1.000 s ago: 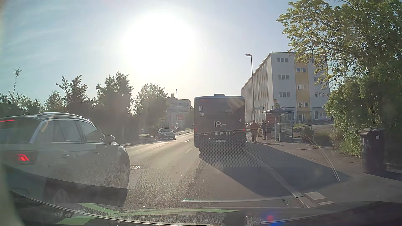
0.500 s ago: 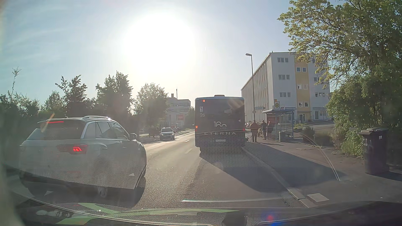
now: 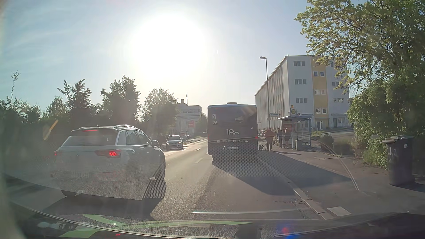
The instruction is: Follow the waypoints while adhering to traffic rules and regulations
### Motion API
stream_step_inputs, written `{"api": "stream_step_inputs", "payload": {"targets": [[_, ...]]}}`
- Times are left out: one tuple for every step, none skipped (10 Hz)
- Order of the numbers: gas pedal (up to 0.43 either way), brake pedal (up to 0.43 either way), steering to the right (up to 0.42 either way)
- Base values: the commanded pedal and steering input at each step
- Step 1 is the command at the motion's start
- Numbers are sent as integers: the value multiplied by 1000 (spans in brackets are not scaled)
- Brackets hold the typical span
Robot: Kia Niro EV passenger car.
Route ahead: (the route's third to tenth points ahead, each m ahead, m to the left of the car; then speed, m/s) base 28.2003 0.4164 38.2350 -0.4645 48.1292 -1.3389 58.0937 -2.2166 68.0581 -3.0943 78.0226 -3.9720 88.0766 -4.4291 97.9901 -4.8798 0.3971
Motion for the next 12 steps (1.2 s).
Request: {"api": "stream_step_inputs", "payload": {"targets": [[67, 0, -17], [67, 0, -18], [67, 0, -19], [67, 0, -19], [79, 0, -19], [79, 0, -19], [79, 0, -18], [79, 0, -19], [87, 0, -19], [118, 0, -19], [138, 0, -19], [138, 0, -17]]}}
